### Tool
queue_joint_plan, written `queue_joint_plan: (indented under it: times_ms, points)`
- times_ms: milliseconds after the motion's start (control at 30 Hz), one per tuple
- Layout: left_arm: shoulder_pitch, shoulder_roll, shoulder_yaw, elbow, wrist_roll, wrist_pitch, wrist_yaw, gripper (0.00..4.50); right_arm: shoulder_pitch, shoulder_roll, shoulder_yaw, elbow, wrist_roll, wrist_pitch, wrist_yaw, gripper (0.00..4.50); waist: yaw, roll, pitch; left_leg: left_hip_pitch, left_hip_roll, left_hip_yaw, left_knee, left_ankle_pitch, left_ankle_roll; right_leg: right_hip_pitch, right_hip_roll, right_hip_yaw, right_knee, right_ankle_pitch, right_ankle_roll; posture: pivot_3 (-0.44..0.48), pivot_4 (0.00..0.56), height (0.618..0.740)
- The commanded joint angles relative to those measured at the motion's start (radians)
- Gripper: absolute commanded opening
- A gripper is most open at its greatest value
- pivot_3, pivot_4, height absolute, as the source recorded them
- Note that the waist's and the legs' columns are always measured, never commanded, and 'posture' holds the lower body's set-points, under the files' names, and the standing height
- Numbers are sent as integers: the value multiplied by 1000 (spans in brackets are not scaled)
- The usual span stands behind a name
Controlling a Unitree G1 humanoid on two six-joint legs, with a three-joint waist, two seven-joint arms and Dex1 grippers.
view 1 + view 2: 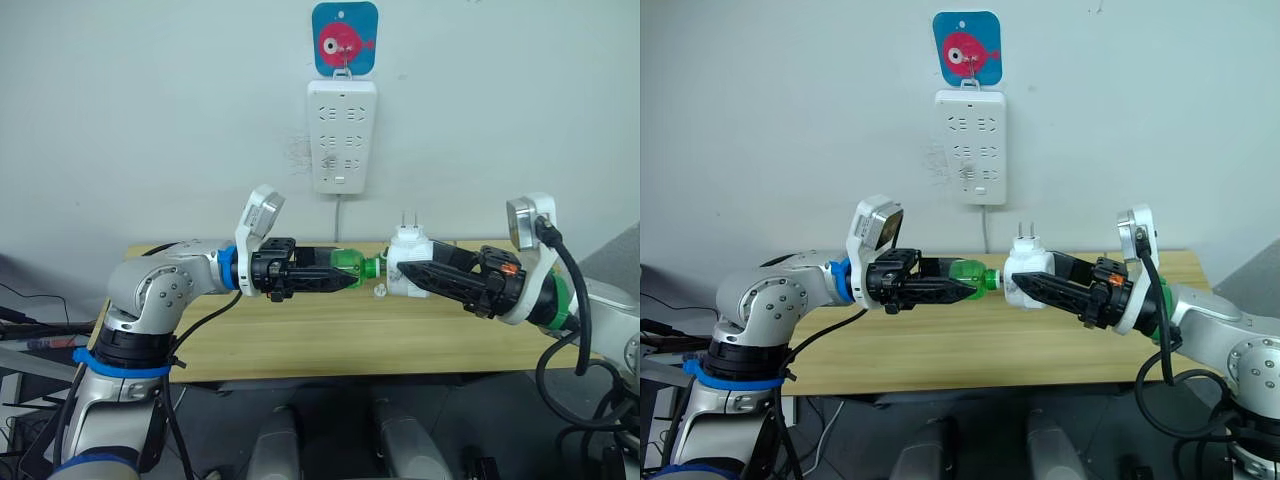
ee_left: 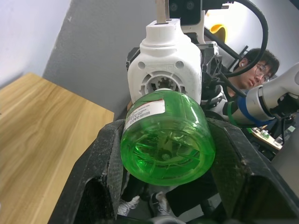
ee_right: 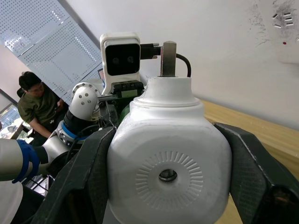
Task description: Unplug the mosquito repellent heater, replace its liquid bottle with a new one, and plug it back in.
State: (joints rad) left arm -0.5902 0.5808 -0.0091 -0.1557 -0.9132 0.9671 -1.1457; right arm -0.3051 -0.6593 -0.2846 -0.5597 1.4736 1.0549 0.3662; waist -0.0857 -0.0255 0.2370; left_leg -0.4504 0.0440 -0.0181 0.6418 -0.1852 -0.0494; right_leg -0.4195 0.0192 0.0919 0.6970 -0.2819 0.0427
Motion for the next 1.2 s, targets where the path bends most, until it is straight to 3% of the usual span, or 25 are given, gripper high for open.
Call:
queue_joint_plan:
  times_ms: [33,400,767,1200]
  points:
    - [-6,-16,-19,-28,14,-35,-9,2279,-12,-9,42,-38,37,-25,12,2942,0,0,0,0,0,0,0,0,0,0,0,0,0,0,0,-92,154,740]
    - [-16,-23,-40,-7,60,-56,-43,2279,-48,-31,77,-15,81,-45,20,2942,0,0,-1,0,0,0,1,0,0,0,0,0,0,0,0,-95,153,740]
    - [-16,-74,-28,5,99,-85,15,2279,-52,-54,78,-3,94,-49,25,2942,2,0,-1,0,0,0,1,0,0,0,0,0,1,0,0,-94,161,740]
    - [-38,-22,-18,-40,-21,40,-76,2279,-45,-99,85,8,108,-52,50,2942,2,0,-1,0,0,0,2,0,0,0,0,0,1,0,0,-95,164,740]
